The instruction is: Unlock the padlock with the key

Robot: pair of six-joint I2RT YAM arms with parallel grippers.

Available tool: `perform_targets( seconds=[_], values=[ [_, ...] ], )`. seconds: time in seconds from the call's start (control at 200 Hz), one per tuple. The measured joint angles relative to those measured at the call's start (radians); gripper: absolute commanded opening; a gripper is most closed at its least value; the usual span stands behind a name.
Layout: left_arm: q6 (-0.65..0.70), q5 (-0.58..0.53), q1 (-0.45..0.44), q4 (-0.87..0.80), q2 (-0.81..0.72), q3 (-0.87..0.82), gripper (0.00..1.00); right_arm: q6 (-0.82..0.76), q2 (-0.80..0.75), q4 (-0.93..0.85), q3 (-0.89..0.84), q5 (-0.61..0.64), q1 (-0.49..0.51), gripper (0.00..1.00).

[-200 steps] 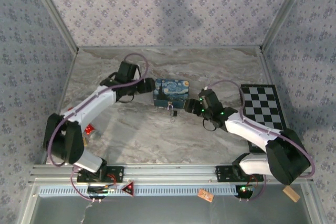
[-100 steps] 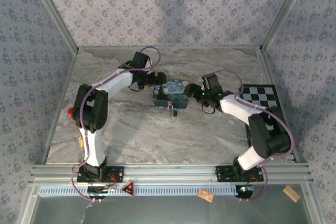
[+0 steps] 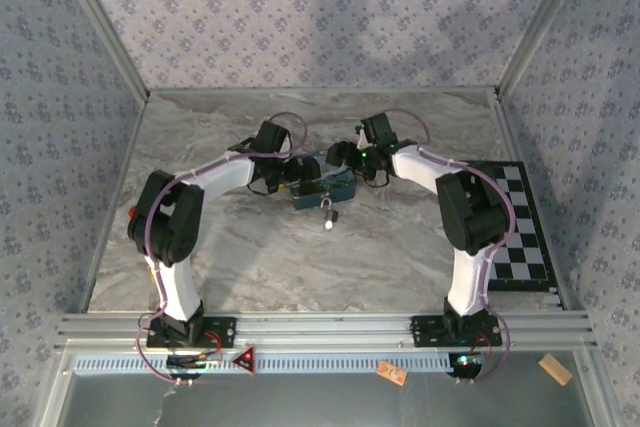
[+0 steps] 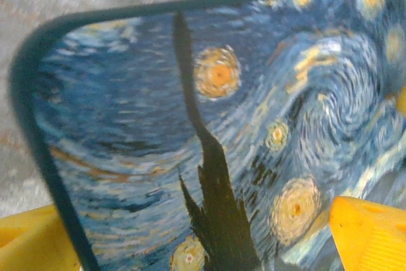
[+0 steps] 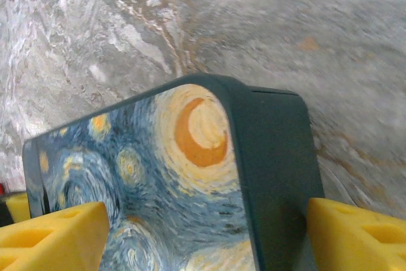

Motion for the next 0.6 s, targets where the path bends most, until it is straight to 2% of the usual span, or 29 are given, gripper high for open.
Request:
perform_targets(
  seconds=[0.135, 0.29, 0.6],
  values=[
    [-0.039, -0.023, -0.026, 0.017, -0.066, -0.079, 0.97, -0.042, 0.053, -0.034, 0.084, -0.011, 0.008, 0.83],
    [-0.056, -0.037, -0.035, 0.031, -0.092, -0.117, 0.97, -0.064, 0.030, -0.028, 0.059, -0.006, 0.001, 0.83],
    [-0.068, -0.045, -0.003, 0.069, -0.097, -0.136, 0.97, -0.091, -0.331, 0.141, -0.278, -0.029, -0.086, 0.79]
  ],
)
